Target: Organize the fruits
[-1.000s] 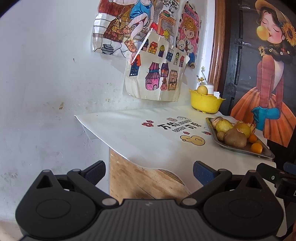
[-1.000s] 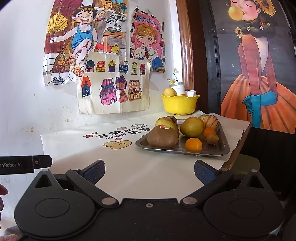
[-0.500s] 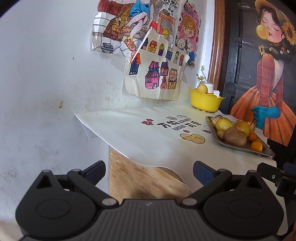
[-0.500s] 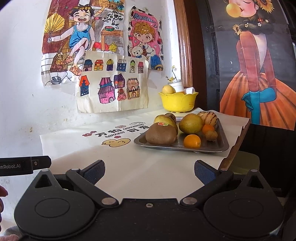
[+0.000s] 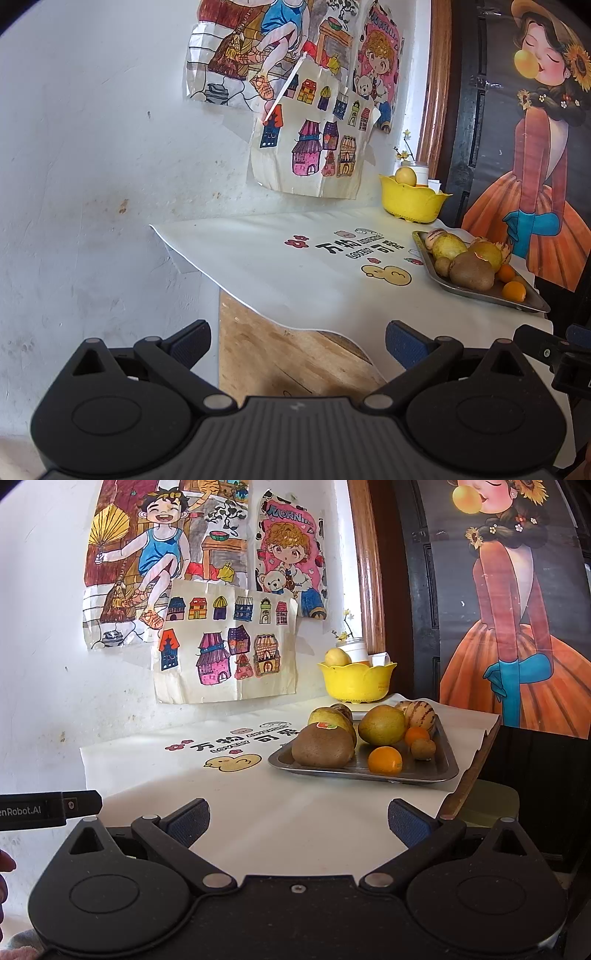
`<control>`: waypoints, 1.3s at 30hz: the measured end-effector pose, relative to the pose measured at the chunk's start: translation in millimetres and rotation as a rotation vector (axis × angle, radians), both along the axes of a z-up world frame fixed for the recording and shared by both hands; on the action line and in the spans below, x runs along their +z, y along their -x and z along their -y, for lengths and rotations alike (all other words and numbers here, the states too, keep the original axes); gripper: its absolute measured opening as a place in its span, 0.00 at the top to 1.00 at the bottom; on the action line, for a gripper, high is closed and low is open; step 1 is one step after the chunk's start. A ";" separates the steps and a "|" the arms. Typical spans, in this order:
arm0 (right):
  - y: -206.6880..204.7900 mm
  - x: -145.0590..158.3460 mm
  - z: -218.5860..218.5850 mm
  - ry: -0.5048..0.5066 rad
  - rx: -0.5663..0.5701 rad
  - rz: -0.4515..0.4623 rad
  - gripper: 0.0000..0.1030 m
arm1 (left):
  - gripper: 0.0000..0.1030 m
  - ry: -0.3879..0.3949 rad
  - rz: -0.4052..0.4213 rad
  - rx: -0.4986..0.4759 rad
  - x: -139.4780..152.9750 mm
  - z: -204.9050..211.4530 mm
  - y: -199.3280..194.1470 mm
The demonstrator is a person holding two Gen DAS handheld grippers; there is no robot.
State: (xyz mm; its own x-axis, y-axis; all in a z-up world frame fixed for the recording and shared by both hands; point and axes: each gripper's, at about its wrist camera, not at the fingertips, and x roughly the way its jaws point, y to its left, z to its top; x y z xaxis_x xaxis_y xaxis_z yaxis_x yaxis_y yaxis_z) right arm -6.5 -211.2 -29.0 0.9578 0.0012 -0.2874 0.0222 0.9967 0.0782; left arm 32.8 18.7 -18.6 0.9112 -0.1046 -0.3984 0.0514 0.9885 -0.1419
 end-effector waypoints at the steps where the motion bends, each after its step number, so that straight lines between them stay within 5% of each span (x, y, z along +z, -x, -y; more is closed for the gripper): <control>1: -0.1 -0.6 0.1 -0.001 0.000 0.001 0.01 | 0.00 0.000 0.000 0.000 -0.2 0.0 0.1; 39: -0.3 -1.1 -0.1 -0.002 0.000 0.001 0.01 | 0.00 0.012 -0.006 -0.003 -2.7 0.8 1.7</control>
